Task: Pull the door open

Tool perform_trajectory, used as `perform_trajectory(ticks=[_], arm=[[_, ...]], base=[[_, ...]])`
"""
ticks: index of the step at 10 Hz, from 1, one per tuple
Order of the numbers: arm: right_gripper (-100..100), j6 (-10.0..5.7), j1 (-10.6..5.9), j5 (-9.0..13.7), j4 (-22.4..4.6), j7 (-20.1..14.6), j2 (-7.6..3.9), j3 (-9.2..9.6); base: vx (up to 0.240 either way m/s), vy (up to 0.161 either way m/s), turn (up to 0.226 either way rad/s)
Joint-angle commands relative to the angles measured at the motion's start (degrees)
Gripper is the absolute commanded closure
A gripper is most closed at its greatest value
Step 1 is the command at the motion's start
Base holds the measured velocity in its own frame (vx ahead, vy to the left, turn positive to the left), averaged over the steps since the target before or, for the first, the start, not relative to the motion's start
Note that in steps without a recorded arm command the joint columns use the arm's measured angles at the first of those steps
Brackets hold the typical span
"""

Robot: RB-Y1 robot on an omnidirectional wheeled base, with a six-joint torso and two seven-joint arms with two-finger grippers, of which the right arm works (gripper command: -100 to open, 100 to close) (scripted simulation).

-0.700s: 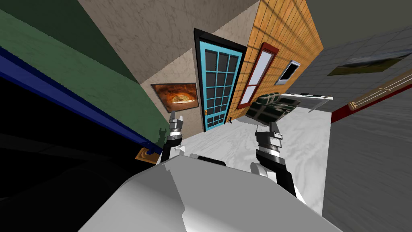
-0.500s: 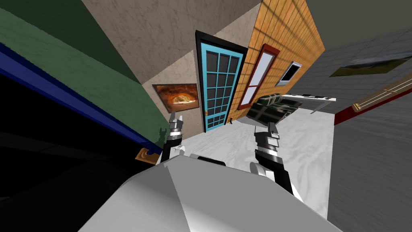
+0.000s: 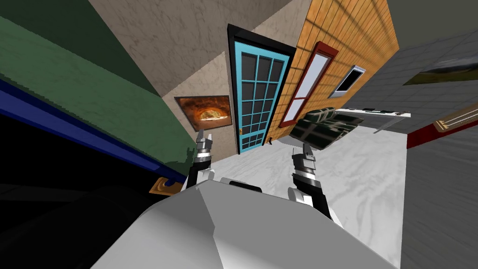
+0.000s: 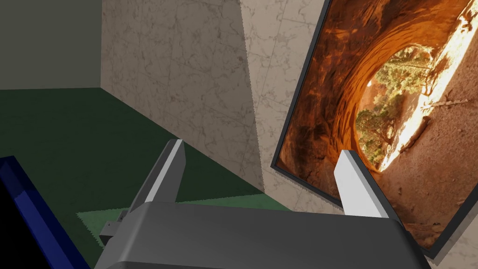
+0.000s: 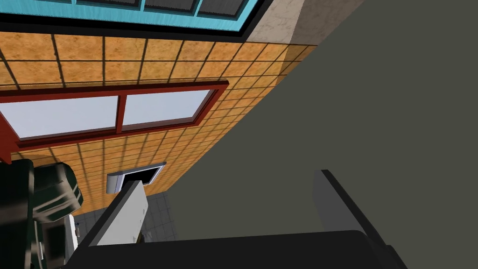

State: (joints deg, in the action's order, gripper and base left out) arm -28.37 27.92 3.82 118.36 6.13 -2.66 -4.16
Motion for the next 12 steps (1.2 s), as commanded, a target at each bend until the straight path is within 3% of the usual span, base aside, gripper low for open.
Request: perform_trajectory(ticks=[1,12], arm=[[-100,-0.55,-1.13,-0.5,-2.3,1.6,-0.32,-0.06],[-100,-6.02,-7.08,-4.7,-19.1,13.2,-2.81,-0.01]], base=[[0.091,0.033,0.069],[0.09,0.028,0.074]])
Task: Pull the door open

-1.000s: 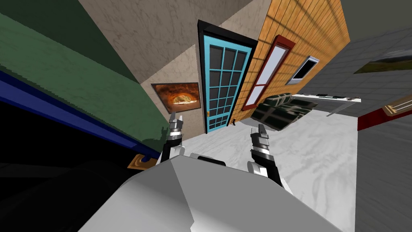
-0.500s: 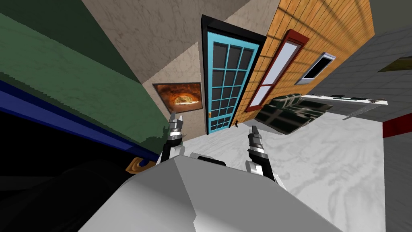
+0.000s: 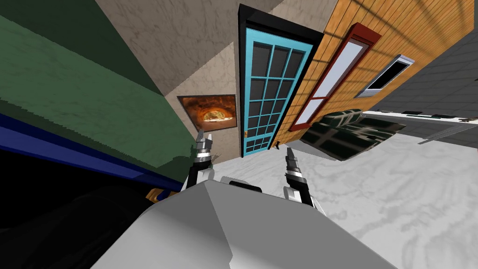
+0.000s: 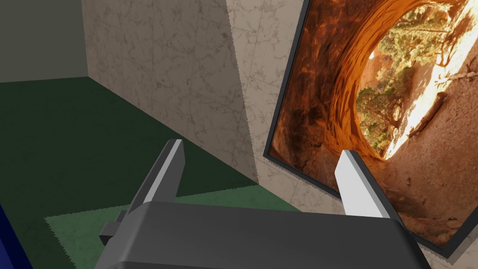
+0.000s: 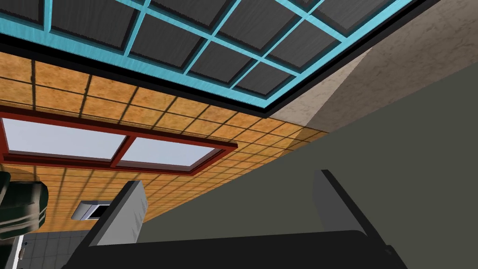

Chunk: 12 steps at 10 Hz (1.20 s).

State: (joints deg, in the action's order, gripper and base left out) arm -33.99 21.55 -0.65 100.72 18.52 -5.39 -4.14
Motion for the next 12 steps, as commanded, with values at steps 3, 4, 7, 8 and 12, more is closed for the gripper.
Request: perform_trajectory(ticks=[3,4,7,8,12], arm=[[-100,-1.67,-2.1,-1.2,-5.3,3.5,-0.6,-0.02],[-100,-2.32,-2.8,-1.7,-7.3,4.9,-0.86,-0.01],[-100,-4.3,-4.96,-3.2,-13.0,9.1,-1.63,0.0],[-100,-4.3,-4.96,-3.2,-13.4,9.1,-1.63,0.0],[-100,-6.98,-7.88,-5.3,-21.6,14.8,-2.64,0.03]], base=[[0.066,0.021,0.063],[0.076,0.039,0.103],[0.109,0.029,0.096],[0.079,0.026,0.04],[0.09,0.03,0.093]])
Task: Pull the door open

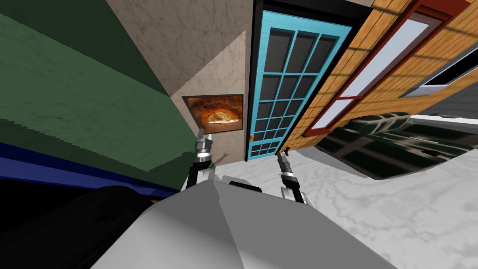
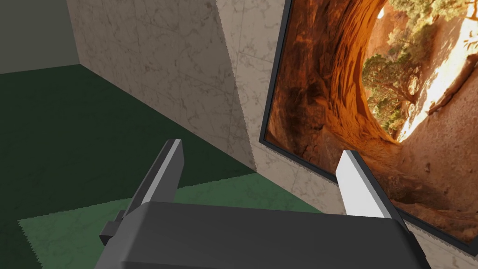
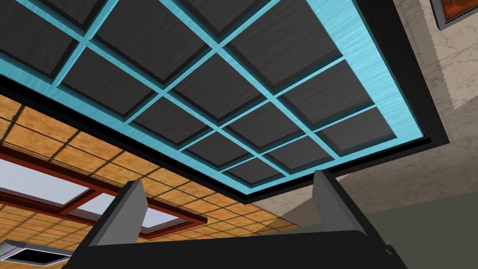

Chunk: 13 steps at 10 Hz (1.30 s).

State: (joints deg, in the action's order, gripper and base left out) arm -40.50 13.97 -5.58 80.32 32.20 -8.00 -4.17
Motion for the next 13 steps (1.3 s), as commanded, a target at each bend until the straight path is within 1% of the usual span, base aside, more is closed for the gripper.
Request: perform_trajectory(ticks=[1,3,4,8,9,11,12,13], arm=[[-100,-1.14,-1.03,-0.9,-2.9,2.5,-0.27,0.07],[-100,-2.48,-2.47,-1.9,-6.8,5.4,-0.75,0.09],[-100,-2.48,-2.47,-1.9,-7.4,5.4,-0.75,0.09],[-100,-5.05,-5.28,-3.9,-15.1,10.8,-1.66,0.11],[-100,-5.05,-5.28,-3.9,-15.3,10.8,-1.66,0.11],[-100,-6.28,-6.61,-4.8,-19.0,13.5,-2.08,0.12],[-100,-6.89,-7.28,-5.3,-20.4,14.8,-2.29,0.13],[-100,-6.89,-7.28,-5.3,-20.9,14.8,-2.29,0.13]], base=[[0.102,0.037,0.092],[0.124,0.027,0.106],[0.077,0.025,0.029],[0.089,0.025,0.089],[0.075,0.01,0.027],[0.075,0.006,0.077],[0.103,0.021,0.095],[0.069,0.017,0.03]])
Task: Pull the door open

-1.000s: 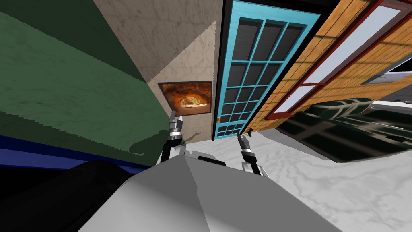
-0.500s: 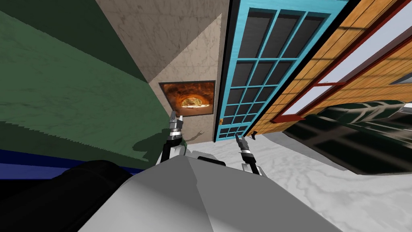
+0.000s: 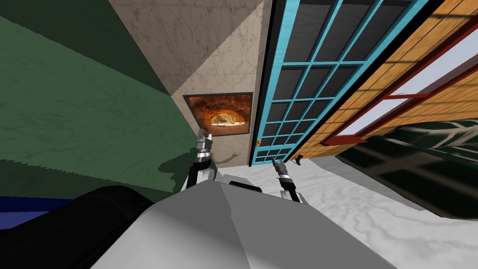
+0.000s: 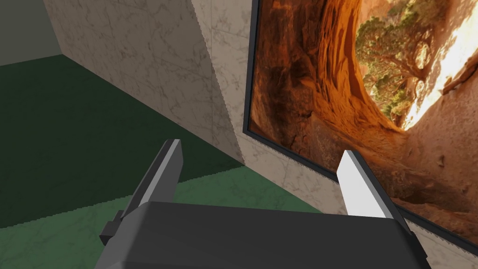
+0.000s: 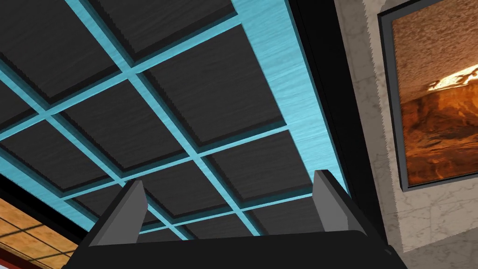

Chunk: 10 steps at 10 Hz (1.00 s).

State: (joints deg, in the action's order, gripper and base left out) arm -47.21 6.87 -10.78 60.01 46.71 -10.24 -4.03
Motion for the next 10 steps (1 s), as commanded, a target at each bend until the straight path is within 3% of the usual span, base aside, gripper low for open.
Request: perform_trajectory(ticks=[1,10], arm=[[-100,-0.75,-0.79,-0.5,-2.3,1.4,-0.25,-0.01],[-100,-5.05,-5.48,-3.8,-15.6,10.6,-1.68,0.03]], base=[[0.055,0.018,0.06],[0.097,0.009,0.072]])
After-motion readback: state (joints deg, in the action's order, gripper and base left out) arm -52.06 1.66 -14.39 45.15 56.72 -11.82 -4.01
